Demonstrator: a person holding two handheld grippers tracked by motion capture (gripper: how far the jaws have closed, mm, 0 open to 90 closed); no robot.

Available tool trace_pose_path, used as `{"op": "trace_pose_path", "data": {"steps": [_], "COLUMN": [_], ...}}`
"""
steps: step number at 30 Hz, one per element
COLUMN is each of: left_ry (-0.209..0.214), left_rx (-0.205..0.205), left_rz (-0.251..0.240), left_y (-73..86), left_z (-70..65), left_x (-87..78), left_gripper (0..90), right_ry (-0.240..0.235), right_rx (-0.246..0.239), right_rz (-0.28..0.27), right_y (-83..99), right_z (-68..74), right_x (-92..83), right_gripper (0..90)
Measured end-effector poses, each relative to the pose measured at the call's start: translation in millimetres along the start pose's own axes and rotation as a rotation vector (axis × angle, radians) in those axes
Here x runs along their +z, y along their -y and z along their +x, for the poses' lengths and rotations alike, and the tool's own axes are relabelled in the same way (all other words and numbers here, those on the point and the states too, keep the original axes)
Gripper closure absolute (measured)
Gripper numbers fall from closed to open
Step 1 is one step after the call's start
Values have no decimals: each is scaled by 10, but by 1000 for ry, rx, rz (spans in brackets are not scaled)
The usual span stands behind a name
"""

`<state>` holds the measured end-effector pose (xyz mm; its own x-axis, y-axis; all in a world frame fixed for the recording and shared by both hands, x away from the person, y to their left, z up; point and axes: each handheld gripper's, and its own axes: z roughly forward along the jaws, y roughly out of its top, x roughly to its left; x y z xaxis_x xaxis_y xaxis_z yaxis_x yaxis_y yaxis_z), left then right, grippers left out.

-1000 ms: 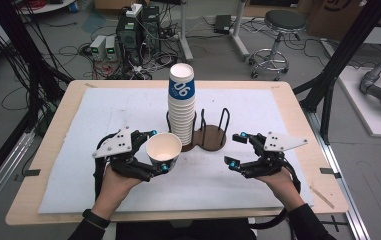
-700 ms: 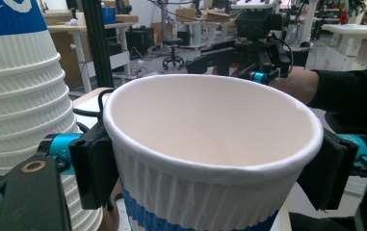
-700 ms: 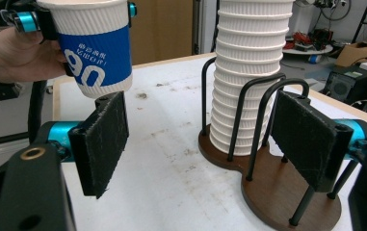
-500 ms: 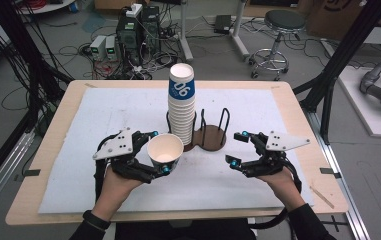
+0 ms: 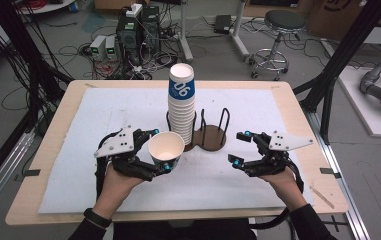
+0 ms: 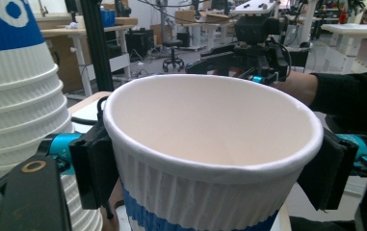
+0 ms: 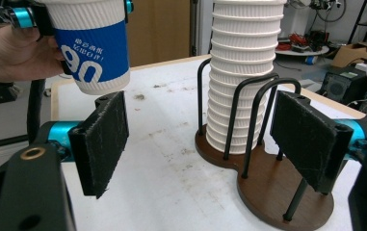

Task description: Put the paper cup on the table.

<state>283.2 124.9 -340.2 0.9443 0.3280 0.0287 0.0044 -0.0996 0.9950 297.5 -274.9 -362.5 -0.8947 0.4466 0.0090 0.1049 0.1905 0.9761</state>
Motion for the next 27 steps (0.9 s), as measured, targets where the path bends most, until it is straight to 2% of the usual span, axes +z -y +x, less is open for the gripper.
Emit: {"op": "trace_pose_path", "data": {"steps": [4,11,16,23,27], "left_ry": [-33,-82,-125,-212,-249], "left_rx": [3,6,5,2,-16], "left_rz": [2,3,1,16,13], "left_y": [-31,-59,-68,-57,-30], "left_z": [25,89,194,367,451], "left_x": [-59,-161,-221,-292,-335], "left_gripper": [213,214,215,217,217], "right_ry": [-8,-13,-5,-9,-7], "right_rx": [13,7,8,7,9], "right_rz": [-9,-16,-18,-15,-17], "right_y": [8,20,15,14,10], "right_z": [-28,-33,-40,-54,-55], "right_x": [-13,-57,-71,-42,-39], "right_gripper": [216,216,216,216,216]}}
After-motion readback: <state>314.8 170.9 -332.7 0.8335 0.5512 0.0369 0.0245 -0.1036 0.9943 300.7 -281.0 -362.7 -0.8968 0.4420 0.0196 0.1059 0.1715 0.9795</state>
